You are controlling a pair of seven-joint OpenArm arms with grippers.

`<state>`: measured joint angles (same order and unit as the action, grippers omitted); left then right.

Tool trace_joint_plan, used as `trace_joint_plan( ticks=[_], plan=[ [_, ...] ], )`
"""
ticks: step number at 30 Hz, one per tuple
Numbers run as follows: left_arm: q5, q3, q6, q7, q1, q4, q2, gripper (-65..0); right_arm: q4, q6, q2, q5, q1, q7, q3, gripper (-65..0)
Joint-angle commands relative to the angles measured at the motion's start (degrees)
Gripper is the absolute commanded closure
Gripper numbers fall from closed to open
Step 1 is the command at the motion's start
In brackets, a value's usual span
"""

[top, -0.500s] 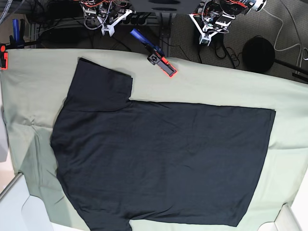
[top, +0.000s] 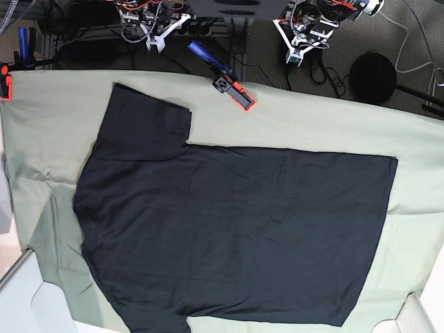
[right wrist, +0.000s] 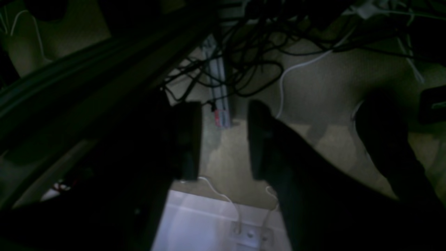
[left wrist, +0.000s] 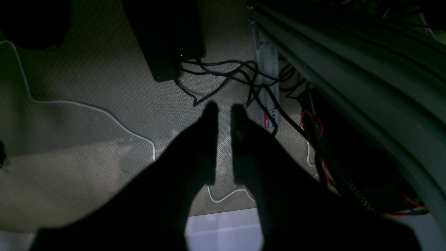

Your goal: Fold the T-shirt properly

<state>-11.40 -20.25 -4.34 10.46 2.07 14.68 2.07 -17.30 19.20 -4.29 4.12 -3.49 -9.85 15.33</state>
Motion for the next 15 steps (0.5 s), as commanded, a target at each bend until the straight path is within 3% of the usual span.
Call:
trace_joint_plan(
  ticks=[1,15],
  plan=[
    [0.09,-0.04,-1.29,-0.61,-0.15,0.37,0.0,-10.5,-0.39,-2.69,-0.33,-0.09,-0.02,0.33,-0.11,-23.4],
    [0.09,-0.04,-1.29,-1.18,-0.15,0.37,0.0,-10.5,-0.37,-2.69,-0.33,-0.07,-0.02,0.46,-0.11,-23.4]
  ],
)
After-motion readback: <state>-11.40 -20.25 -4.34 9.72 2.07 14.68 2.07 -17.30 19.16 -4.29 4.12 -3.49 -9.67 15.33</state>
